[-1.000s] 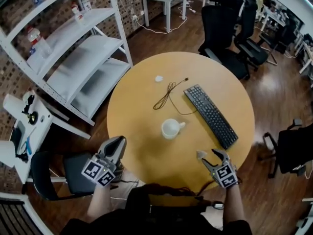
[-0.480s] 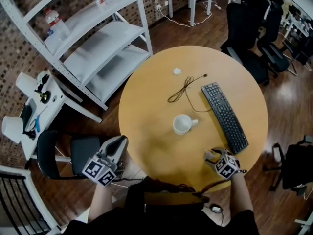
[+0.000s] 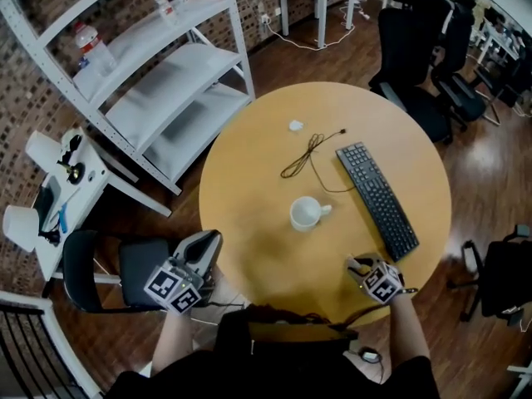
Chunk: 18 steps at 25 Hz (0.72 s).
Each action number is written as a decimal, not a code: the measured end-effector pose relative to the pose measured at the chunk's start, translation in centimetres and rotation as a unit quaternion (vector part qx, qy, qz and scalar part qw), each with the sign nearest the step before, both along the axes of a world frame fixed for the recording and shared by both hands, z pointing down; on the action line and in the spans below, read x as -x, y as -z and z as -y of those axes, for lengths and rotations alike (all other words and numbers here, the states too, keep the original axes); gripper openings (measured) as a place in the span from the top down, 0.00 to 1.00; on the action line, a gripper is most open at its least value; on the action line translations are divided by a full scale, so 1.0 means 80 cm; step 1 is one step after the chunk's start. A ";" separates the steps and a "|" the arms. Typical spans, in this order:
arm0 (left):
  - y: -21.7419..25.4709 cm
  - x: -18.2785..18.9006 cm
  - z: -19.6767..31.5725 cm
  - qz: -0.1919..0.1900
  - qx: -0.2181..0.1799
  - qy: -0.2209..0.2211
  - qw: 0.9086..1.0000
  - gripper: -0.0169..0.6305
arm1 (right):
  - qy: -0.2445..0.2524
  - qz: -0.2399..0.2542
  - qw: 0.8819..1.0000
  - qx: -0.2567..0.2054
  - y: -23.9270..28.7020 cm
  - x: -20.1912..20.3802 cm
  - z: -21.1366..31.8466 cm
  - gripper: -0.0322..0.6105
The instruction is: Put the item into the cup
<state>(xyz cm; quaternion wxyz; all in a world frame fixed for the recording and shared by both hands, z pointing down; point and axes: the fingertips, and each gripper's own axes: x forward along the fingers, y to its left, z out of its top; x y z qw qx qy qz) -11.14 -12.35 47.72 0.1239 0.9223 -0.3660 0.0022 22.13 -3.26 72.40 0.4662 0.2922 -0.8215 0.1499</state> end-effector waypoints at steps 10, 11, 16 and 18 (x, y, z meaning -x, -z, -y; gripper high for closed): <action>-0.002 -0.031 0.016 -0.011 -0.015 -0.070 0.997 0.92 | 0.022 -0.046 0.994 -0.093 0.115 0.021 0.059 0.74; -0.003 -0.029 0.015 -0.012 -0.015 -0.072 0.997 0.92 | 0.027 -0.051 0.993 -0.101 0.127 0.026 0.069 0.74; -0.005 -0.015 0.012 -0.013 -0.016 -0.070 0.997 0.92 | 0.065 -0.076 0.987 -0.129 0.160 0.060 0.117 0.74; -0.007 -0.004 0.015 -0.009 -0.018 -0.071 0.997 0.92 | 0.090 -0.085 0.983 -0.132 0.163 0.086 0.134 0.74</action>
